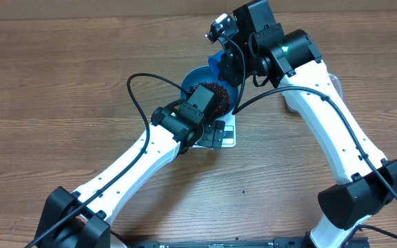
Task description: Scoop item into bowl and weigh 150g on scale
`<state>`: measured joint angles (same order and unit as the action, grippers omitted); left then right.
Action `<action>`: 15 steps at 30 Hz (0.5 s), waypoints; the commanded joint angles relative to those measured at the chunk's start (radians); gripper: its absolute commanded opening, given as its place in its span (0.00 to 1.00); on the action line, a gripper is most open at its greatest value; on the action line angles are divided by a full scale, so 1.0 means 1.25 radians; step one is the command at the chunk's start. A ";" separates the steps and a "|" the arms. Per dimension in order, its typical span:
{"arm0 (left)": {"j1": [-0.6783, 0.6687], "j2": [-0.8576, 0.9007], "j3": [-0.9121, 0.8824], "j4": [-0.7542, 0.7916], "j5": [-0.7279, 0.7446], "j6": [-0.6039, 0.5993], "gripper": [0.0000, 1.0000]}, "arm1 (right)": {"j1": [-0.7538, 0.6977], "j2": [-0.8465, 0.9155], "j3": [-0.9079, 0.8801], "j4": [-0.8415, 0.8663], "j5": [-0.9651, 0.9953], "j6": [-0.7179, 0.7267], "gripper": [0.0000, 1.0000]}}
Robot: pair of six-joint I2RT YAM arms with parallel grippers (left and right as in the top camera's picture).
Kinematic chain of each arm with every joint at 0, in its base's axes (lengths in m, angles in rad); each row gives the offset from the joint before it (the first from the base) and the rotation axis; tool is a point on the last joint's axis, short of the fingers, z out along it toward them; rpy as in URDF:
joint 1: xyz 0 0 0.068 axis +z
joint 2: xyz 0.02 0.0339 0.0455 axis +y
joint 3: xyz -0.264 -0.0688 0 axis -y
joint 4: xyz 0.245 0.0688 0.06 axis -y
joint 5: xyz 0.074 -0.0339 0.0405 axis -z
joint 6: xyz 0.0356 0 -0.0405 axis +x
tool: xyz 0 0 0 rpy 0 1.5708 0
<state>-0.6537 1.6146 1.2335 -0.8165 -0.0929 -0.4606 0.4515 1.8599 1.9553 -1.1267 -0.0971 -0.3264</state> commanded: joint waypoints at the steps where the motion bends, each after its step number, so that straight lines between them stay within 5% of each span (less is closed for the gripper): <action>1: -0.001 0.007 0.009 -0.001 0.007 0.015 1.00 | -0.005 -0.014 0.017 0.005 -0.001 0.003 0.04; 15: -0.001 0.007 0.009 -0.001 0.007 0.015 1.00 | -0.007 -0.014 0.016 0.023 0.016 0.028 0.04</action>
<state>-0.6537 1.6146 1.2335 -0.8165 -0.0925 -0.4606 0.4515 1.8599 1.9553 -1.1213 -0.1207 -0.3191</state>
